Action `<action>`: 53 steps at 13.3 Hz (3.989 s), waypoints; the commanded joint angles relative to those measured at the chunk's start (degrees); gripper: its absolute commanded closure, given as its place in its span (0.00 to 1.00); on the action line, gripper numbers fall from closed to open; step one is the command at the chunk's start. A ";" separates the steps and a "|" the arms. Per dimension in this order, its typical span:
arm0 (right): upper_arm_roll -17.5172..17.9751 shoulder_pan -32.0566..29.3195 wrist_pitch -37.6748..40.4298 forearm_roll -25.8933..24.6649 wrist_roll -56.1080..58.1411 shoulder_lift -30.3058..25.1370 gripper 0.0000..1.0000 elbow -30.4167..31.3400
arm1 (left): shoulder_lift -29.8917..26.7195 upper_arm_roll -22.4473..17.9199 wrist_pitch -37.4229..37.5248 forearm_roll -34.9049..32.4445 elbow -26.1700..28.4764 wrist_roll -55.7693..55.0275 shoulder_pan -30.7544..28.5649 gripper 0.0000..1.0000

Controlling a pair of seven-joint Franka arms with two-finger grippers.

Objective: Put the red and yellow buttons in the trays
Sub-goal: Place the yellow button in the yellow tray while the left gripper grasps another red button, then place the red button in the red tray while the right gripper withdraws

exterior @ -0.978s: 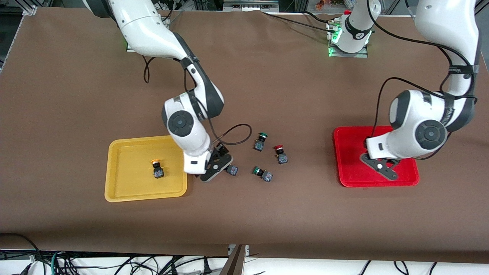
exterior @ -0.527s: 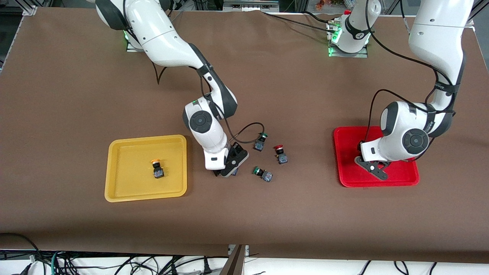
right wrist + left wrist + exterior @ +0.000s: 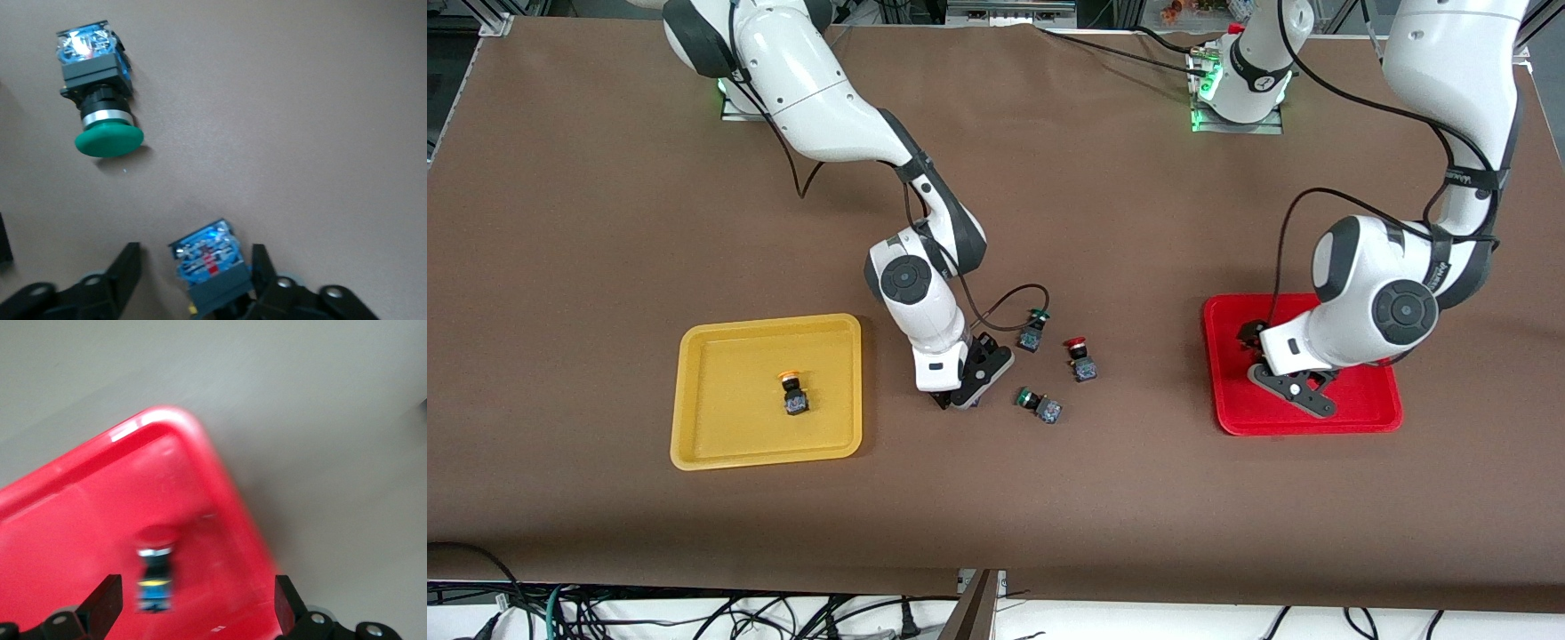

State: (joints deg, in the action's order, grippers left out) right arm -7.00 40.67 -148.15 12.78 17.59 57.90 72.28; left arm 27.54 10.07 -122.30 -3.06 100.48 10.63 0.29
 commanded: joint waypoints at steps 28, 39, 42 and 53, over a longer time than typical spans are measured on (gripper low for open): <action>-6.27 -14.57 38.53 2.95 -8.70 -21.84 0.00 9.55 | 13.35 2.77 -18.71 -5.64 -4.85 -48.88 13.08 1.00; -7.33 -13.25 62.38 -6.80 -23.91 -50.66 0.00 16.27 | 6.91 1.71 11.92 -6.08 -7.49 -3.88 -10.21 0.91; -3.75 -15.78 55.43 -10.75 -24.36 -58.94 0.00 27.64 | 9.11 1.71 6.31 -6.08 -5.39 -3.24 -12.33 0.78; 8.31 -30.48 55.95 -13.65 -19.52 -56.93 0.00 20.89 | 2.81 1.71 11.01 -6.08 -12.92 -3.24 -12.42 0.00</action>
State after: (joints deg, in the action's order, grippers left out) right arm 0.14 11.44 -92.79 0.36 -2.27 0.34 95.37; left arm 35.21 11.43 -115.70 -7.39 89.79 7.01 -11.62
